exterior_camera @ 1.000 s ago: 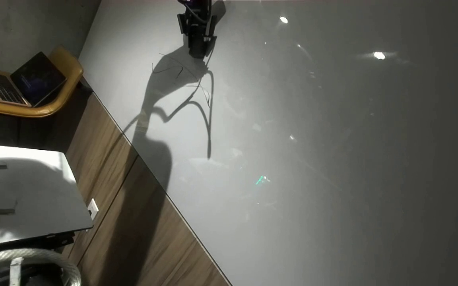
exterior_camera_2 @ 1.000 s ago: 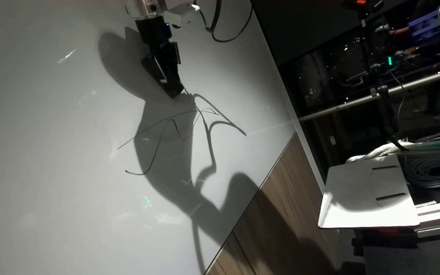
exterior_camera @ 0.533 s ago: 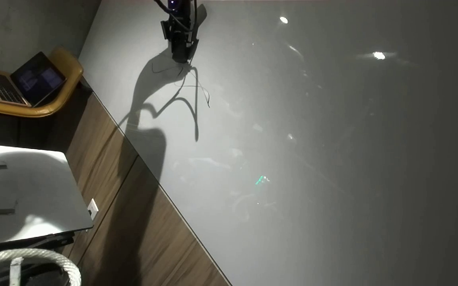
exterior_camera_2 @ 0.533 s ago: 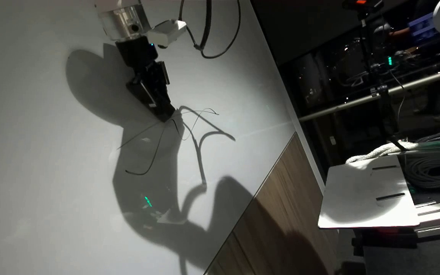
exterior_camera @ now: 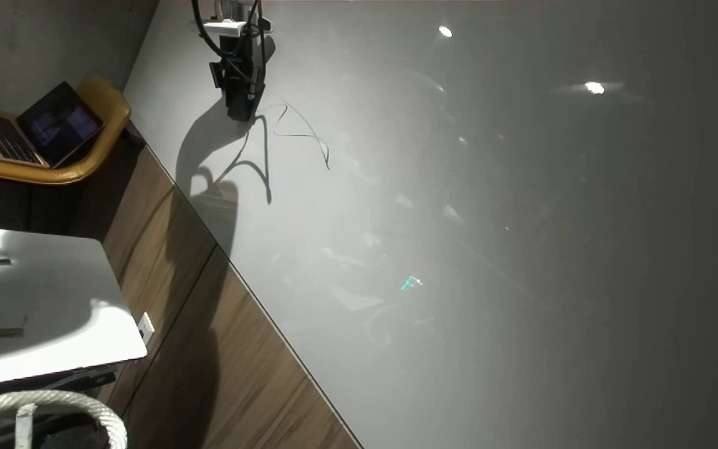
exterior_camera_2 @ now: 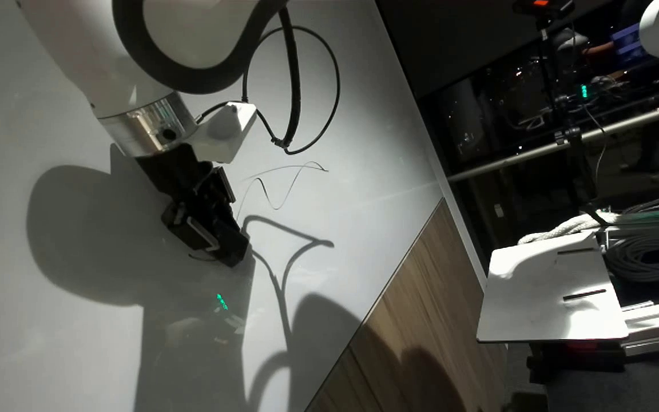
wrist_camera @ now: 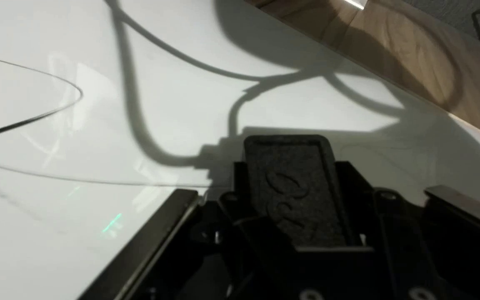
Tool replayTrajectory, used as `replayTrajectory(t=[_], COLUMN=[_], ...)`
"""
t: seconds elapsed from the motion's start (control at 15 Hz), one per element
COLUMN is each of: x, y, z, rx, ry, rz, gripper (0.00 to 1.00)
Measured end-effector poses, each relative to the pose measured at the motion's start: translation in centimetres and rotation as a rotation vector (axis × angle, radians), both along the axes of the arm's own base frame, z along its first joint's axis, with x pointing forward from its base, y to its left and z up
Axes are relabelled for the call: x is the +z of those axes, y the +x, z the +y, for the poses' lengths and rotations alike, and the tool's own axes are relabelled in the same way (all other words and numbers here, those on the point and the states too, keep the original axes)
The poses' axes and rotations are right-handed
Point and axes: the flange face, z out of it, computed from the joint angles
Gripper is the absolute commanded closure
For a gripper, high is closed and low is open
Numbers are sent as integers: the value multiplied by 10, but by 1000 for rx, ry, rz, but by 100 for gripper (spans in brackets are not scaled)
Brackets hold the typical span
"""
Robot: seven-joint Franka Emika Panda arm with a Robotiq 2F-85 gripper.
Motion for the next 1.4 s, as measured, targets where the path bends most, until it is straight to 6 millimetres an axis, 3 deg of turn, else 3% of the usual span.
replayTrajectory(t=[0.53, 0.8, 1.07, 1.4], x=[4, 10, 24, 29], y=[2, 2, 2, 2], z=[5, -6, -47, -122], rx=[-15, -25, -70, -145], ry=[-12, -17, -32, -42], rz=[5, 0, -13, -30], gripper=[71, 71, 71, 71])
